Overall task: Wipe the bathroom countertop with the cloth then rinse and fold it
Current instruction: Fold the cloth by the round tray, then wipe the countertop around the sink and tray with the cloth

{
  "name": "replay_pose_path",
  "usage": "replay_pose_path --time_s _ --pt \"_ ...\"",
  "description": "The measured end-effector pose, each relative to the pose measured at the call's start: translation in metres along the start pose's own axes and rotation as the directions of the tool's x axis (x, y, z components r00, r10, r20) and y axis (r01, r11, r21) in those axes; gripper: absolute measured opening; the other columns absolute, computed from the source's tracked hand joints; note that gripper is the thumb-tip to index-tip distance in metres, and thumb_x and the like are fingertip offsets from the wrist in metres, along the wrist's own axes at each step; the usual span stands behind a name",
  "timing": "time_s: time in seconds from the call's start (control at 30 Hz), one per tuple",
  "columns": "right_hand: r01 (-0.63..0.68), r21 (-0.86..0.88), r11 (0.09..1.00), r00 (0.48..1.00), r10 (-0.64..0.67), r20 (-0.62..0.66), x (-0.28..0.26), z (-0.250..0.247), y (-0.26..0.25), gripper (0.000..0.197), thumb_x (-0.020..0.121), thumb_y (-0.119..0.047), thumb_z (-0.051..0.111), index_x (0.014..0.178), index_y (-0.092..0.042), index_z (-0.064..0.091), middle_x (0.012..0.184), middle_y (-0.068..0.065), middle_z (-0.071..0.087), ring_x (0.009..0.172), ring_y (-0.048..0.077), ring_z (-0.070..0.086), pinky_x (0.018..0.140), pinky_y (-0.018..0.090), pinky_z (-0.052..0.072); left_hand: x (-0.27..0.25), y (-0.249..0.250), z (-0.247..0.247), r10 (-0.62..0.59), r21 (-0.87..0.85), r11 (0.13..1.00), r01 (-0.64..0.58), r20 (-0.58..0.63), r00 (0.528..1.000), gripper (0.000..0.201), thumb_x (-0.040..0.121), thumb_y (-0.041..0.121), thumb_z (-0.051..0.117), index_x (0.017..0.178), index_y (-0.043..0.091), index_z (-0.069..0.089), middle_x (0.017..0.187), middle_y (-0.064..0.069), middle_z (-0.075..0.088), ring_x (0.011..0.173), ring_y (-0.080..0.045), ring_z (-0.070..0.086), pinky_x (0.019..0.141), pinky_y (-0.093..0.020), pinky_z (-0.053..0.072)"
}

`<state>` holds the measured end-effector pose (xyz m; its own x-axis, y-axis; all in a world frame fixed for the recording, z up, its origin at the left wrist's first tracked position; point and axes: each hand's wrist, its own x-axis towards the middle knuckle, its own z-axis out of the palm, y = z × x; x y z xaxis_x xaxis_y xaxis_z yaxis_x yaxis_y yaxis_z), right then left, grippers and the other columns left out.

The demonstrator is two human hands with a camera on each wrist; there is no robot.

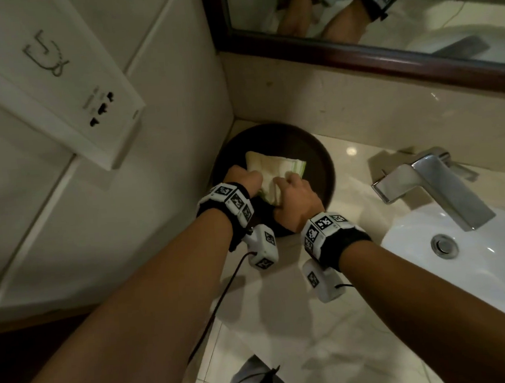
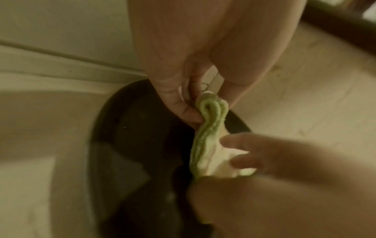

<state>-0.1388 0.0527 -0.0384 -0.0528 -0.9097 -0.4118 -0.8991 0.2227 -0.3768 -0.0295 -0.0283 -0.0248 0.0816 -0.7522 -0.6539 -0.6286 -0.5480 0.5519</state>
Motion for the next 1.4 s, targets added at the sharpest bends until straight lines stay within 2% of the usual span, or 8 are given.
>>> replay_pose_path --time_s 0.33,0.57,0.73,0.93,1.1,1.17,1.3,1.4 --pt "0.048 0.315 0.948 0.955 0.048 -0.292 -0.021 -0.02 0.003 0.066 0.087 -0.014 0.057 0.148 -0.015 0.03 0.145 0.015 0.043 0.13 0.035 0.043 0.107 0.042 0.038 -0.049 0.035 0.0 0.128 -0.435 0.897 -0.084 0.071 0.989 0.055 0.071 0.007 0.07 0.124 0.004 0.053 0.113 -0.015 0.062 0.102 -0.033 0.063 0.089 -0.048 0.055" --pt "0.069 0.251 0.965 0.915 0.039 -0.402 -0.07 -0.044 0.023 0.059 0.083 -0.001 0.056 0.14 -0.016 0.048 0.142 0.009 0.051 0.126 0.032 0.05 0.103 0.036 0.037 -0.092 0.041 0.01 0.235 -0.268 0.945 -0.189 0.152 0.96 0.064 0.086 0.001 0.063 0.139 0.023 0.036 0.127 -0.008 0.042 0.11 -0.034 0.053 0.059 -0.037 0.058" --pt "0.068 0.109 0.992 0.869 -0.005 -0.494 -0.111 -0.052 0.046 0.049 0.082 -0.002 0.054 0.13 -0.012 0.055 0.13 0.013 0.058 0.111 0.036 0.058 0.091 0.041 0.046 -0.121 0.042 0.028 0.338 -0.115 0.941 -0.318 0.281 0.898 0.05 0.088 0.006 0.063 0.133 0.02 0.046 0.117 -0.008 0.052 0.079 -0.022 0.064 0.059 -0.031 0.058" --pt "0.007 -0.044 0.999 0.827 -0.031 -0.561 -0.137 -0.055 0.081 0.056 0.078 0.005 0.053 0.132 -0.009 0.052 0.13 0.015 0.057 0.102 0.038 0.06 0.077 0.042 0.051 -0.141 0.047 0.058 0.528 -0.122 0.847 -0.517 0.297 0.795 0.051 0.083 0.005 0.067 0.129 0.019 0.049 0.113 -0.009 0.052 0.07 -0.017 0.059 0.041 -0.022 0.049" --pt "-0.005 -0.241 0.971 0.807 -0.138 -0.574 -0.153 -0.029 0.097 0.058 0.067 0.011 0.054 0.124 0.005 0.057 0.117 0.026 0.063 0.1 0.043 0.062 0.082 0.046 0.053 -0.141 0.023 0.088 0.492 -0.062 0.861 -0.505 0.349 0.797 0.05 0.085 0.006 0.066 0.131 0.02 0.049 0.12 -0.01 0.054 0.09 -0.025 0.061 0.056 -0.032 0.058" --pt "-0.019 -0.232 0.973 0.876 -0.096 -0.474 -0.155 -0.01 0.101 0.062 0.072 0.009 0.051 0.133 0.004 0.05 0.13 0.025 0.056 0.117 0.044 0.054 0.097 0.048 0.046 -0.137 0.004 0.101 0.47 0.066 0.851 -0.521 0.348 0.811 0.051 0.086 0.01 0.064 0.133 0.022 0.049 0.123 -0.009 0.056 0.099 -0.029 0.062 0.075 -0.04 0.059" --pt "-0.015 -0.26 0.966 0.999 0.004 -0.045 -0.167 0.032 0.105 0.058 0.096 -0.042 0.037 0.146 -0.014 0.031 0.153 0.011 0.03 0.144 0.033 0.02 0.116 0.055 0.012 -0.127 -0.038 0.114 0.401 0.423 0.738 -0.525 0.35 0.846 0.054 0.088 0.014 0.058 0.139 0.025 0.044 0.137 -0.008 0.052 0.12 -0.03 0.054 0.1 -0.035 0.045" --pt "0.012 -0.279 0.96 0.998 -0.027 -0.049 -0.17 0.046 0.105 0.063 0.089 -0.056 0.028 0.132 -0.017 0.051 0.146 0.011 0.039 0.139 0.032 0.028 0.113 0.059 0.012 -0.124 -0.061 0.111 0.364 0.517 0.706 -0.484 0.32 0.875 0.058 0.088 0.008 0.053 0.141 0.029 0.039 0.139 -0.011 0.04 0.123 -0.033 0.048 0.102 -0.038 0.043"
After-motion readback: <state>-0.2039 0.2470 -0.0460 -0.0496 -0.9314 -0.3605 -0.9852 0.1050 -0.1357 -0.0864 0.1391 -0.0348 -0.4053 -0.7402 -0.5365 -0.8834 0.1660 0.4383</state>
